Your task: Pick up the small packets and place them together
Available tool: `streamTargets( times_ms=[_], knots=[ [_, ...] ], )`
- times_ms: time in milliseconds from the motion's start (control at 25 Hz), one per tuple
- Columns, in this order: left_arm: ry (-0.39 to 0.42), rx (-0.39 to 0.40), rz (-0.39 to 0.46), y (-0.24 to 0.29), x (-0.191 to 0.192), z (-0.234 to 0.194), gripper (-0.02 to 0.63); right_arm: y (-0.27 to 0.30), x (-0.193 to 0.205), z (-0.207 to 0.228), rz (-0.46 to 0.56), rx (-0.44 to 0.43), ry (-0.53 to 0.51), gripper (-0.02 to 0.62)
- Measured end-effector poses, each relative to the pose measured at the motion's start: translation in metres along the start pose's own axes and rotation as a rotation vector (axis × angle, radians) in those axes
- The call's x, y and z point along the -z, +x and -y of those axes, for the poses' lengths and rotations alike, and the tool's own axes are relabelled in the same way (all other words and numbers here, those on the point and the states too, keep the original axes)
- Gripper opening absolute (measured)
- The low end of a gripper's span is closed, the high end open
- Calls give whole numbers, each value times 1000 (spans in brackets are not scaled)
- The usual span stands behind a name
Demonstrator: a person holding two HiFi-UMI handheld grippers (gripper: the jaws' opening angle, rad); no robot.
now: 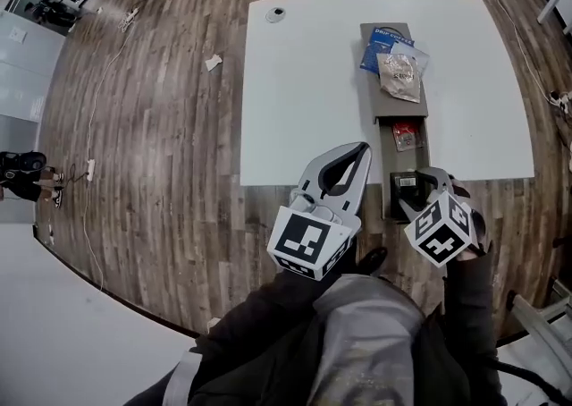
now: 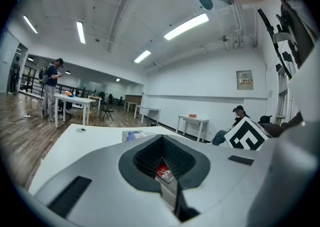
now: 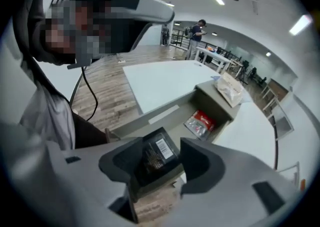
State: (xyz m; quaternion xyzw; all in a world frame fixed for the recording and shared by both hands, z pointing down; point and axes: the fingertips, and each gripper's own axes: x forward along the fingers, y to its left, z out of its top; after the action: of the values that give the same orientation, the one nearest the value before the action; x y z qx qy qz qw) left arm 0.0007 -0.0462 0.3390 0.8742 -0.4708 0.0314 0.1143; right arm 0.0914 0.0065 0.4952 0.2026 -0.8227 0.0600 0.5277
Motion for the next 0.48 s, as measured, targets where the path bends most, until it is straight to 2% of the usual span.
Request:
streamTargets(
  times_ms=[120, 360, 440, 480],
  knots=[
    [-7, -31, 6, -4, 0, -15, 2, 19, 4, -12, -69, -63, -41, 253],
    [-19, -64, 5, 1, 1, -37, 2, 33, 10, -8, -183, -90, -91, 256],
    [-26, -61, -2, 5, 4, -41, 2, 34, 9, 2, -191, -50, -92, 252],
    [-29, -57, -6, 8, 6, -41, 2, 35, 9, 12, -196, 0, -106, 204]
  ],
)
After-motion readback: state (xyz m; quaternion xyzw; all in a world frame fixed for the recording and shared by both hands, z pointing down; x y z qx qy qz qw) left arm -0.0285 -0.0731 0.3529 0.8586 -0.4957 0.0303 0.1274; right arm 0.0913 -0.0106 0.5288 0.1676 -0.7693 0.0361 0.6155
